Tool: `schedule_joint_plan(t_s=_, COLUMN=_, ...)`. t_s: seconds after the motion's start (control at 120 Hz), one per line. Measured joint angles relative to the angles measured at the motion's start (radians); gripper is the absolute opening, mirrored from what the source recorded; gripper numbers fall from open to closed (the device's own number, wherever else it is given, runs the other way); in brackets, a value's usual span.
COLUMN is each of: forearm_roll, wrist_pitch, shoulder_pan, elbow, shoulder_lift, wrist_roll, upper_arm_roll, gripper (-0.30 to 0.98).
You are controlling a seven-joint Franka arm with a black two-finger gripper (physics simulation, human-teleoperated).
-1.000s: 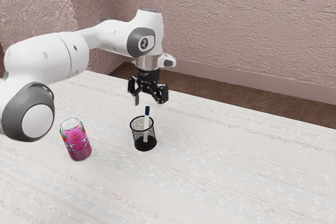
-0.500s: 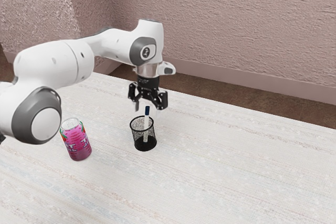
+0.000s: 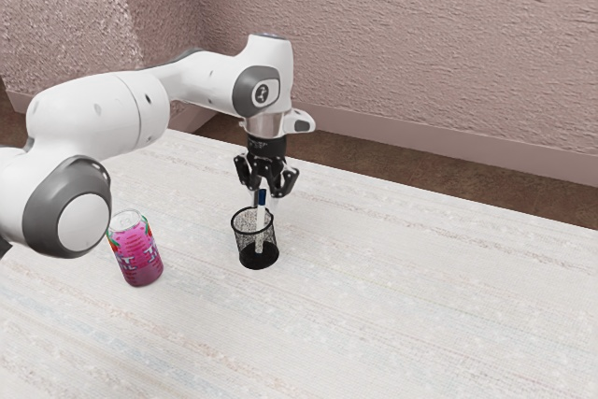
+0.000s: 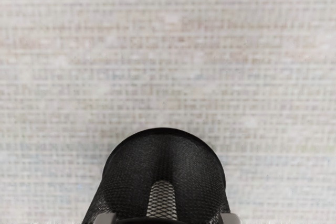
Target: Take the marker out of the pen holder and place it to the left of the pen holder.
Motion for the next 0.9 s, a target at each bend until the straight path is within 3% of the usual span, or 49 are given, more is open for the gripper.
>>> schedule_joint_plan(t_s=0.208, forearm_roll=0.0, wrist_pitch=-0.014, shoulder_pan=0.0, elbow=0.003, shoulder_lift=-0.008, wrist_roll=-0.001, upper_arm_roll=0.001, gripper=0.0)
schedule_joint_plan(t_s=0.508, forearm_roll=0.011, wrist_pitch=-0.031, shoulder_pan=0.0, elbow=0.004, shoulder_lift=-0.021, wrist_roll=-0.003, upper_arm_roll=0.002, gripper=-0.06)
schedule_joint_plan(t_s=0.7, forearm_roll=0.019, wrist_pitch=-0.097, shoulder_pan=-0.001, elbow=0.005, shoulder_lift=-0.19, wrist_roll=-0.004, upper_arm_roll=0.012, gripper=-0.07)
schedule_joint_plan(t_s=0.9, forearm_roll=0.028, wrist_pitch=-0.199, shoulder_pan=0.001, elbow=0.003, shoulder_lift=-0.276, wrist_roll=0.0, upper_arm_roll=0.14, gripper=-0.07)
